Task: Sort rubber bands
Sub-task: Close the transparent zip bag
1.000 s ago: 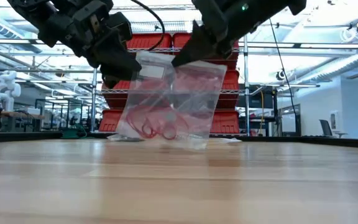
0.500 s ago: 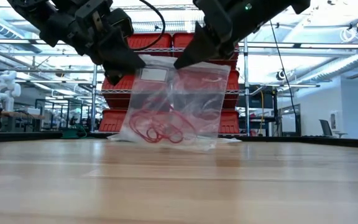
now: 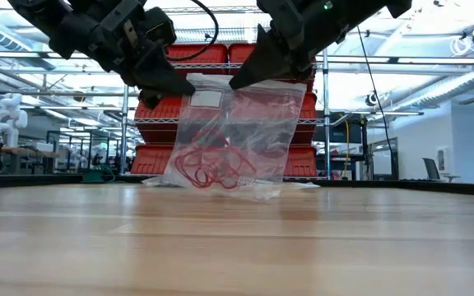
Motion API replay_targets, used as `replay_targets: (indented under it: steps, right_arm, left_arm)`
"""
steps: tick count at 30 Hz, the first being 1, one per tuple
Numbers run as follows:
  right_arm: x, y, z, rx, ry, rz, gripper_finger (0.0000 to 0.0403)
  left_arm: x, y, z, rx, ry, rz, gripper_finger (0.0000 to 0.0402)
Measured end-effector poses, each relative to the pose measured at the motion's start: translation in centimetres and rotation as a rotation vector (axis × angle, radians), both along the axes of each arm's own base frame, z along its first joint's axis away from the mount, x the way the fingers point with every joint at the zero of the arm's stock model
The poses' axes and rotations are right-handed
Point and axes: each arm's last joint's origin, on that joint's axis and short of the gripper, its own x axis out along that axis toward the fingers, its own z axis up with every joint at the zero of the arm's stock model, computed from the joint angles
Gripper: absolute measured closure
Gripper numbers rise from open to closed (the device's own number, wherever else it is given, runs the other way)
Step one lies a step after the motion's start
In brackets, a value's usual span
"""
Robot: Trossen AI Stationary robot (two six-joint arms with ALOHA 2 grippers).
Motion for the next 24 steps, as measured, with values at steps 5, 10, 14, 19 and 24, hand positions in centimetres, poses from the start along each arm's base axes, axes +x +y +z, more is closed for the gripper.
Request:
replay_targets:
  steps: [5,10,14,19,24]
  right_arm:
    - [0.2,0.0,0.6,0.004,-0.002,0.004,0.0338]
    - [1.0,-0.2,2.5,0.025,-0.048,0.049,0.0285]
    - [1.5,-1.2,3.1,0.058,-0.064,0.076,0.0257]
    - [2.3,-2.8,2.6,0.117,-0.069,0.119,0.0251]
    - [3.3,-3.4,2.0,0.142,-0.114,0.149,0.0258]
  left_arm:
    - [0.0,-0.5,0.0,0.018,0.002,-0.005,0.04]
    - [0.0,-1.0,0.0,0.04,0.001,-0.015,0.04]
    - [0.0,-1.2,0.0,0.05,-0.002,-0.022,0.0401]
    - [0.0,-1.2,0.0,0.051,-0.002,-0.02,0.0401]
    - [0.0,-1.2,0.0,0.051,-0.001,-0.019,0.0401]
